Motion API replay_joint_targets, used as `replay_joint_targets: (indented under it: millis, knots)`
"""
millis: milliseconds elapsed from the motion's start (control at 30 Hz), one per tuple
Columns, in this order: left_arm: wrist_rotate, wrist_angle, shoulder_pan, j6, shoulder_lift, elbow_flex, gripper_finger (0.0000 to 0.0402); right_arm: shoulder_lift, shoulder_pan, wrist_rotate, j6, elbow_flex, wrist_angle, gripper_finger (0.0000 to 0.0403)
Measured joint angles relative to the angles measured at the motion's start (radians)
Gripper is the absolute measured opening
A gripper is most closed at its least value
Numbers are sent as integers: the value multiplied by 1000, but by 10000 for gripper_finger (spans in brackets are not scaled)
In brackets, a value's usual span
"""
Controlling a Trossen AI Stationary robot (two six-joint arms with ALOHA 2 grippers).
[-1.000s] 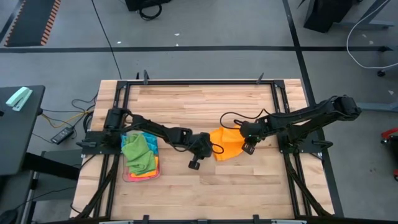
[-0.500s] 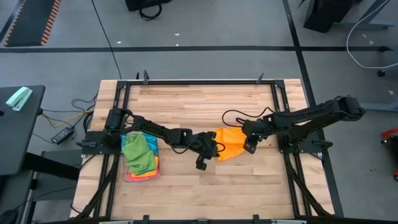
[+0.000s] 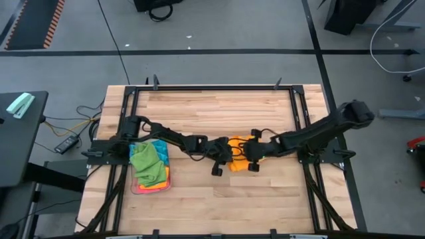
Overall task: Fold microfiber towels
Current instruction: Fold the yellow microfiber cloth
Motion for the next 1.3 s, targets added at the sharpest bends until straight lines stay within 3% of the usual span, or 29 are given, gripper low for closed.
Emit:
replay_joint_targets:
  millis: [200, 433, 700, 867, 1100, 1300]
  knots:
    - [0, -10, 0, -1, 0, 2, 25, 153, -14, 37, -66, 0, 83, 159]
    - [0, -20, 0, 0, 0, 2, 16, 198, -13, 46, -106, 0, 95, 145]
    - [0, -21, 0, -1, -1, 2, 21, 190, -22, 85, -26, 0, 91, 41]
    - [0, -23, 0, -3, -1, 2, 26, 115, -28, 109, 93, -1, 39, 8]
    - [0, -24, -2, -4, -2, 2, 13, -82, -46, 169, 168, 0, -155, 13]
    - [0, -23, -7, -14, -2, 2, 20, -129, -108, 166, 187, -4, -285, 14]
